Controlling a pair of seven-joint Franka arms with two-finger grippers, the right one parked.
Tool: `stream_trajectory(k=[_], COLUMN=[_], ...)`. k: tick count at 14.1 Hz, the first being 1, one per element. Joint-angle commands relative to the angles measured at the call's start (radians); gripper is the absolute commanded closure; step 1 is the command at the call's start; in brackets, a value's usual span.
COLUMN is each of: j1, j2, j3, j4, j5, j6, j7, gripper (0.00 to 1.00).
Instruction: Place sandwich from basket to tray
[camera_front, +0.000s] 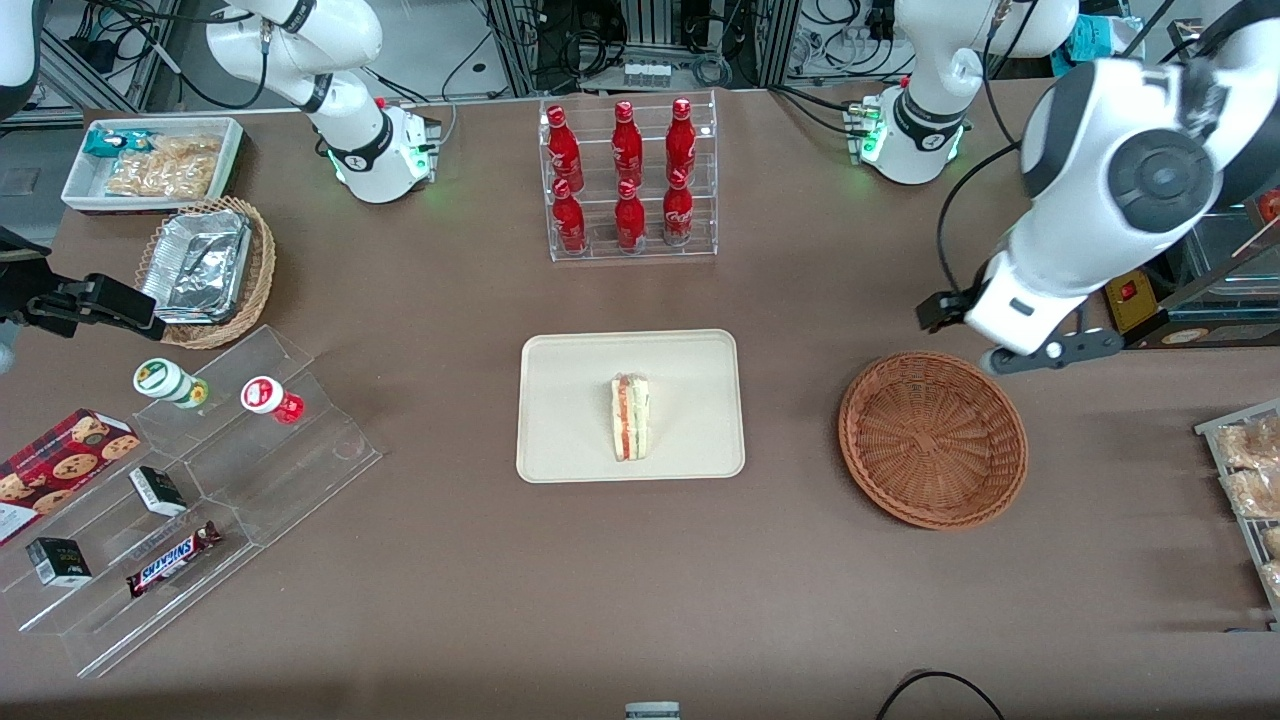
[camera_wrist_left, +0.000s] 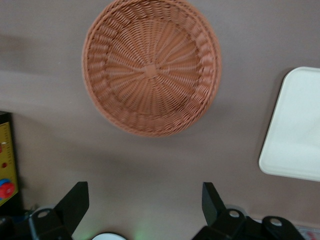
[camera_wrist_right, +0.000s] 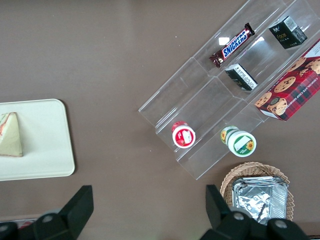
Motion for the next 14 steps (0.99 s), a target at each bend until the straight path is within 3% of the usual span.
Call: stream_trajectory(k=[1, 5, 10, 14], j1=[0.099, 0.299, 0.293, 0.273], j2=[-0.072, -0.077, -0.077, -0.058], j3=[-0.029, -0.154, -0.128, -0.122], j4=[-0.012, 0.111, 0.147, 0.142], j5=[-0.009, -0.009, -0.005, -0.006], j6=[-0.076, -0.210, -0.207, -0.110], j7=[0.090, 0.242, 0.236, 0.232], gripper=[0.00, 0.00, 0.00, 0.00])
